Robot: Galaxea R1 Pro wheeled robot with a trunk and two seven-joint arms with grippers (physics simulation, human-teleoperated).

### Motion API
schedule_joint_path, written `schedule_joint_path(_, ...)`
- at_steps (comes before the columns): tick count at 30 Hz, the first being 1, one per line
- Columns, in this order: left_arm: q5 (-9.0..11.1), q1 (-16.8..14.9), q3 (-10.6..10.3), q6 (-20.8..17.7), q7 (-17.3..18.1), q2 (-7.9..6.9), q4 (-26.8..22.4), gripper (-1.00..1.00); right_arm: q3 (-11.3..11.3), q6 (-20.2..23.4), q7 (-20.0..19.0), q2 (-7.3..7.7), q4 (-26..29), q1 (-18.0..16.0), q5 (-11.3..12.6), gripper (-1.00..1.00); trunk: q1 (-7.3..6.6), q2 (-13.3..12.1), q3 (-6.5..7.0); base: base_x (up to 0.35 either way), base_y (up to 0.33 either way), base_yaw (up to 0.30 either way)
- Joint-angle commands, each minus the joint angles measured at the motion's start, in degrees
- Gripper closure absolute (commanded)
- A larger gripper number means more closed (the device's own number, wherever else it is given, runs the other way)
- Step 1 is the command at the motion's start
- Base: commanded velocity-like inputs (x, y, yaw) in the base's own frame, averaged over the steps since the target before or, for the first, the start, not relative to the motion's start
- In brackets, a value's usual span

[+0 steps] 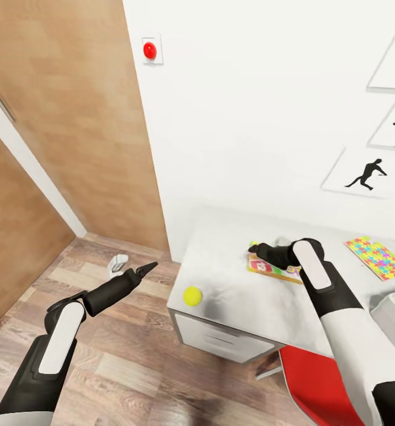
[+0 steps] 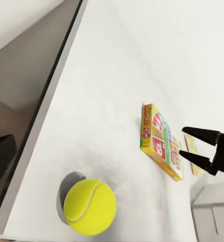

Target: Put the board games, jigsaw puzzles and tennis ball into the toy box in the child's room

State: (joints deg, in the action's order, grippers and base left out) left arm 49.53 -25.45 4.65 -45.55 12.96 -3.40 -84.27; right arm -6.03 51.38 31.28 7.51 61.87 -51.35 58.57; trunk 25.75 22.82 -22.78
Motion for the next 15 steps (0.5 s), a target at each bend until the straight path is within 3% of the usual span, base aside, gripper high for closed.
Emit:
schedule_joint_path(1,-0.07,-0.04,0.09,-0.33,0.23,0.01,-0.02,-1.00,-0.16,0.04,0.59,0.08,0.09,-0.05,0.60,-1.00,0.03,0.10,-0.09,0.000,0.000,-0.088)
schedule_joint_path(8,-0.09,-0.04,0.09,-0.33,0.23,0.05,-0.02,-1.00,-0.13,4.45,-0.13,2.91,7.57,1.26,0.71,-1.00,0.03,0.10,-0.09,0.000,0.000,-0.171)
schedule_joint_path(15,-0.12,-0.04,0.09,-0.33,0.23,0.06,-0.02,-1.00,-0.13,5.53,-2.73,3.66,12.55,3.26,0.65,-1.00,0.03,0.10,-0.09,0.000,0.000,-0.241)
